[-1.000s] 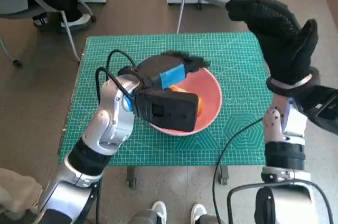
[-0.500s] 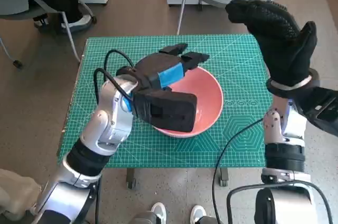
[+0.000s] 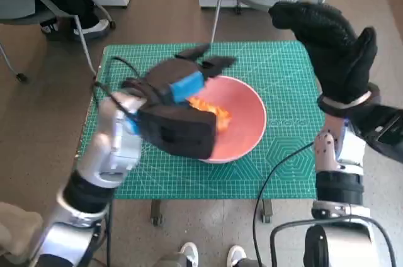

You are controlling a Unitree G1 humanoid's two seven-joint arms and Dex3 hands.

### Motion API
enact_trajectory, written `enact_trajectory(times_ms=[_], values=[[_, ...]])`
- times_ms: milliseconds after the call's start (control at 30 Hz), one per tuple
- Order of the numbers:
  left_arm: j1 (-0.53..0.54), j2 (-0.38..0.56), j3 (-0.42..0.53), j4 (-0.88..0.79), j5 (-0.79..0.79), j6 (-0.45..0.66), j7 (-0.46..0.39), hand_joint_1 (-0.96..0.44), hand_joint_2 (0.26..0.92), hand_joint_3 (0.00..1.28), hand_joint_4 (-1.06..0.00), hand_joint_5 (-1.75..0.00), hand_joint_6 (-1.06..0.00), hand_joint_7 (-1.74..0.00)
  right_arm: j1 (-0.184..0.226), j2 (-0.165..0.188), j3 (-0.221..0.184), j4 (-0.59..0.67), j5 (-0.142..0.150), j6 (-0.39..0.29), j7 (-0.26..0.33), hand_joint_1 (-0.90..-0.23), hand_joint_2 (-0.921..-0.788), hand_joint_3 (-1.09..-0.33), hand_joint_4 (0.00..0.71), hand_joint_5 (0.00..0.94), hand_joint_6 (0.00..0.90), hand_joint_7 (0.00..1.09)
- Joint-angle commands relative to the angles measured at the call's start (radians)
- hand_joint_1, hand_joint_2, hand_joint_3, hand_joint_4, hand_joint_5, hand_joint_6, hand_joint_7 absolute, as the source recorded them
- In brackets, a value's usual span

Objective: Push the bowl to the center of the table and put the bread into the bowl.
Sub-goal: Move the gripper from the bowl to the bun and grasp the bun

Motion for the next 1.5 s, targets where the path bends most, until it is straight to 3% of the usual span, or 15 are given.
enact_trajectory(times_ms=[33, 567, 900, 1500], values=[[0.031, 0.058, 0.057, -0.078, -0.018, -0.002, -0.012, -0.45, 0.818, 0.00, 0.00, 0.00, -0.10, -0.19, 0.021, -0.003, 0.001, 0.007, 0.009, 0.011, 0.012, -0.693, -0.921, -0.817, 0.315, 0.002, 0.410, 0.01], [0.139, 0.234, 0.248, -0.296, -0.031, 0.031, -0.029, -0.39, 0.809, 0.00, -0.01, 0.00, -0.22, -0.07, 0.001, 0.001, -0.002, 0.037, 0.014, 0.000, 0.031, -0.696, -0.921, -0.813, 0.317, 0.002, 0.411, 0.01], [0.184, 0.270, 0.246, -0.309, 0.013, 0.048, -0.022, -0.38, 0.805, 0.00, -0.03, -0.01, -0.24, -0.05, -0.015, 0.008, -0.004, 0.069, 0.022, -0.015, 0.058, -0.697, -0.921, -0.810, 0.318, 0.001, 0.405, 0.01], [0.195, 0.269, 0.209, -0.277, 0.039, 0.166, -0.096, -0.37, 0.790, 0.00, -0.01, 0.00, -0.23, -0.02, -0.030, 0.000, -0.007, 0.090, 0.043, 0.020, 0.088, -0.716, -0.921, -0.810, 0.318, 0.001, 0.407, 0.01]])
